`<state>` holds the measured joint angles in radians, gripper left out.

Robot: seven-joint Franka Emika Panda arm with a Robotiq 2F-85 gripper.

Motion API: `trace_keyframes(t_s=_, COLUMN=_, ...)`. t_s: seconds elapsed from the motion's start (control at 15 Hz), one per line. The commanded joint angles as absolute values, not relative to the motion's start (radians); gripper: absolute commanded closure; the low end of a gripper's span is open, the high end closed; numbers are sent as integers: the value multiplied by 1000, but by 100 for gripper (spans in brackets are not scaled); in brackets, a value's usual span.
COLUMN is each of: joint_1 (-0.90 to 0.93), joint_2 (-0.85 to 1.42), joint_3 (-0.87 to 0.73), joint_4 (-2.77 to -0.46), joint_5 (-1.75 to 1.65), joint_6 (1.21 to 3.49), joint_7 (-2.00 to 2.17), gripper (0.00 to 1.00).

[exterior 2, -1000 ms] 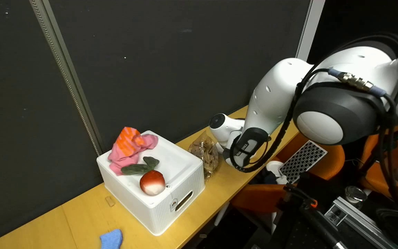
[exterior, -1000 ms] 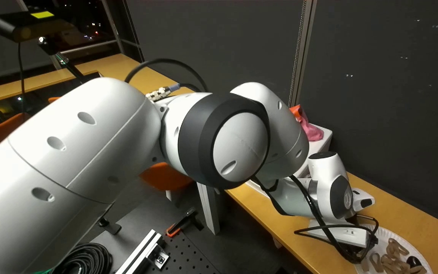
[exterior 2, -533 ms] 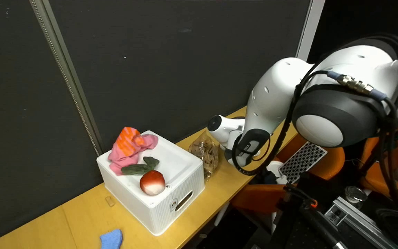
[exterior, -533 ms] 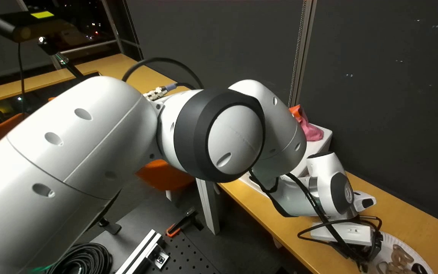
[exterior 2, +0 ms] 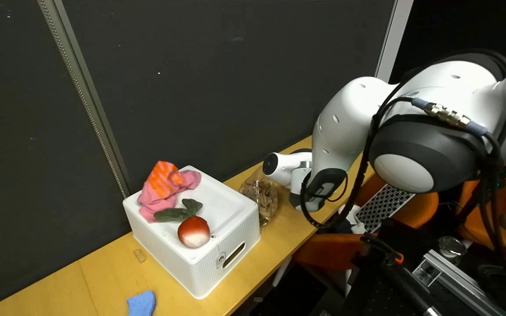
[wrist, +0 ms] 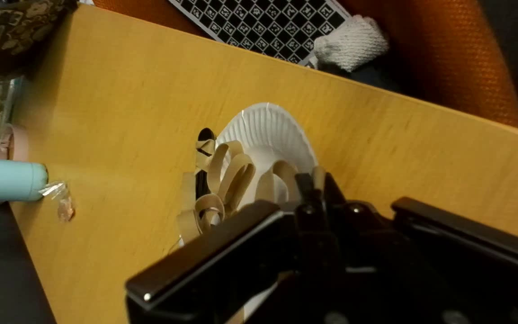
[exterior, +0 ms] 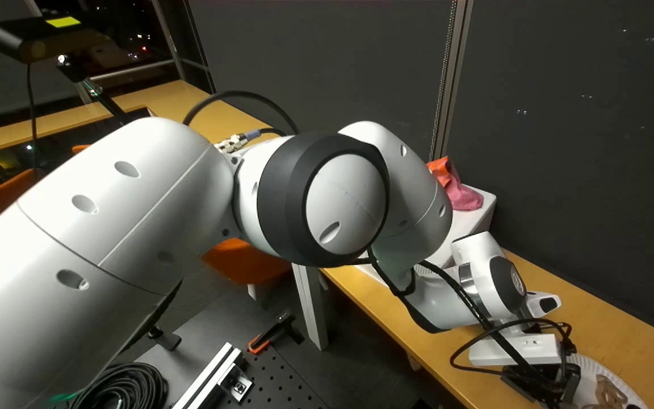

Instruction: Put some rubber bands on the plate then put the plate on the basket

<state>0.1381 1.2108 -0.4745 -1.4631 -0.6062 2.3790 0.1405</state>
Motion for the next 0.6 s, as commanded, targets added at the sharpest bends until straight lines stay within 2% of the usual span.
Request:
trace_keyframes(t_s=0.0, joint_1=143, joint_2=1256, joint_3=-489, joint_4=-1405, joint_5=-680, joint_6=2311, joint_7=171, gripper=98)
trace_keyframes(t_s=0.53, joint_1=112, joint_2=1315, joint_3=-470, joint_4=-1310, joint_5=-828, joint_6=2196, joint_7=167, gripper=98)
